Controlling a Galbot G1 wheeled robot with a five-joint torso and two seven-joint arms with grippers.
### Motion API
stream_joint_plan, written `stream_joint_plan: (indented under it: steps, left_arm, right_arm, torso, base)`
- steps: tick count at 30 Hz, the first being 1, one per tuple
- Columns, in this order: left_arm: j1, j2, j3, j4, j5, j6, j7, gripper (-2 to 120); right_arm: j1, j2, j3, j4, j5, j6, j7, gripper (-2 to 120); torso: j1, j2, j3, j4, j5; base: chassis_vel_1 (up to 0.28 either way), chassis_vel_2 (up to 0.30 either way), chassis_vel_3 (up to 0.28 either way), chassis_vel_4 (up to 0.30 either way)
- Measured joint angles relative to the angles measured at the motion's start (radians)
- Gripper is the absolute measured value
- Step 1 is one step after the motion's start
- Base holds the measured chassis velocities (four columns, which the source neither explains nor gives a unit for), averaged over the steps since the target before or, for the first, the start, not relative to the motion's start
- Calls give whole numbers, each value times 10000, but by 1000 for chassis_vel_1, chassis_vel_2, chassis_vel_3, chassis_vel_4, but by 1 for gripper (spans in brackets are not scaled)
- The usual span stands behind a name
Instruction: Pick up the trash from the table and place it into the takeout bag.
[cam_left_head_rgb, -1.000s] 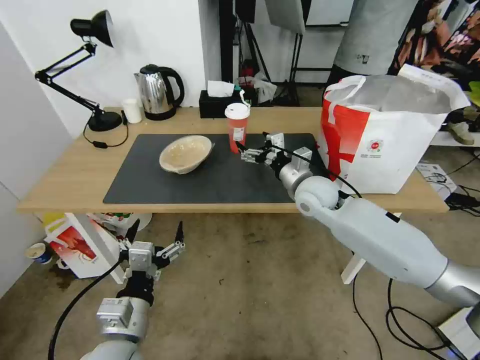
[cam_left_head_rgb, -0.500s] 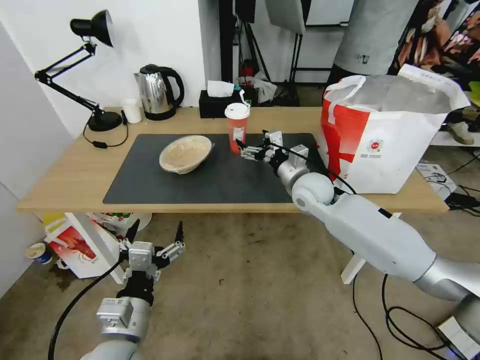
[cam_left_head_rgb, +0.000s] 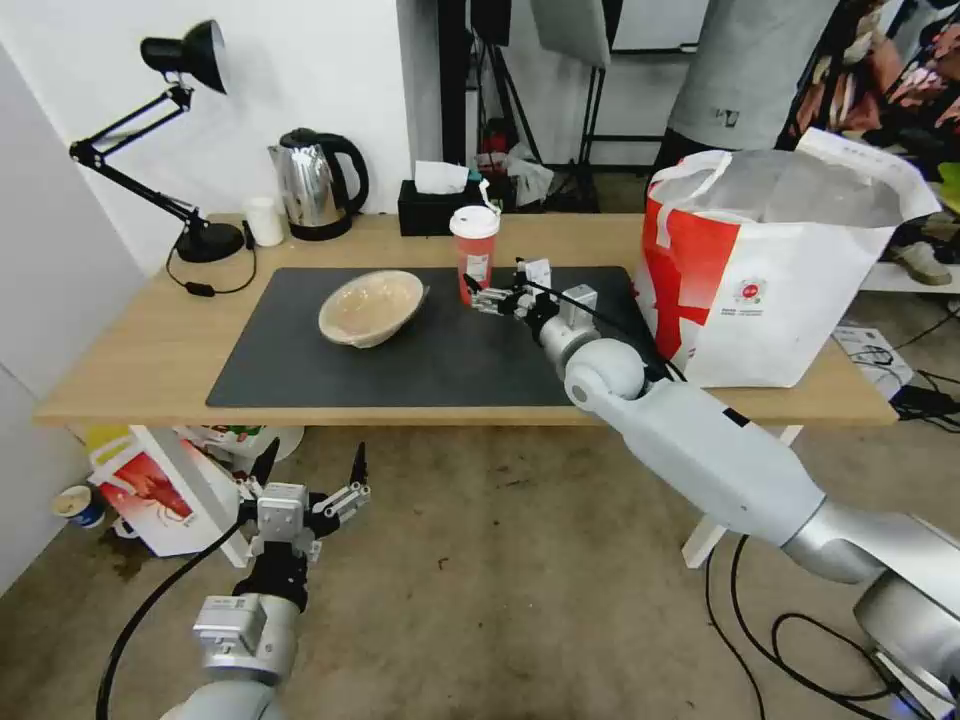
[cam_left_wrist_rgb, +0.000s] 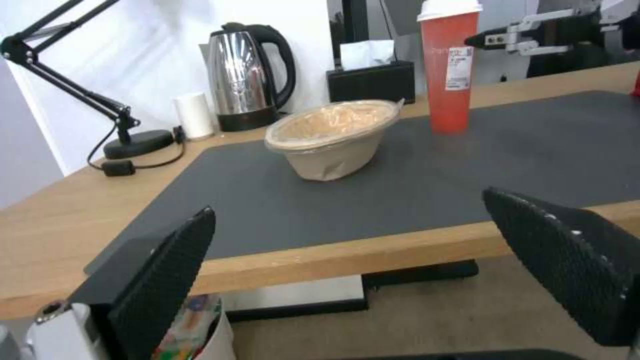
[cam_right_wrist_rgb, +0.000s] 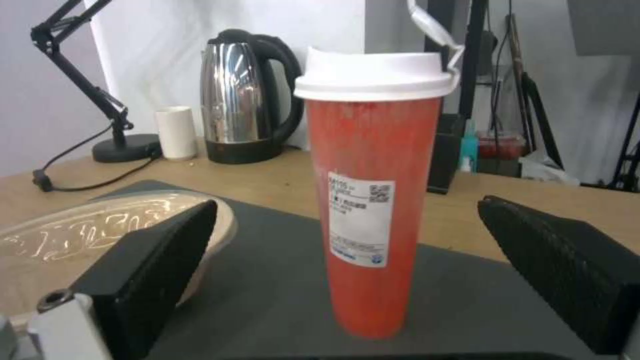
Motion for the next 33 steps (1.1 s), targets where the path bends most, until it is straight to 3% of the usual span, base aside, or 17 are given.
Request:
stream_joint_plan:
  steps: [23, 33]
  left_arm:
    - [0, 0, 0, 0, 0, 0, 0, 100]
    - [0, 0, 0, 0, 0, 0, 0, 100]
  right_arm:
    - [276, 556, 44, -901, -314, 27, -153, 100]
    - [433, 1102, 330, -1947, -768, 182, -391, 100]
  torso:
    - [0, 0, -1, 0, 0]
    - [0, 1, 0, 0, 0]
  base:
    - [0, 0, 0, 0]
    - [0, 0, 0, 0]
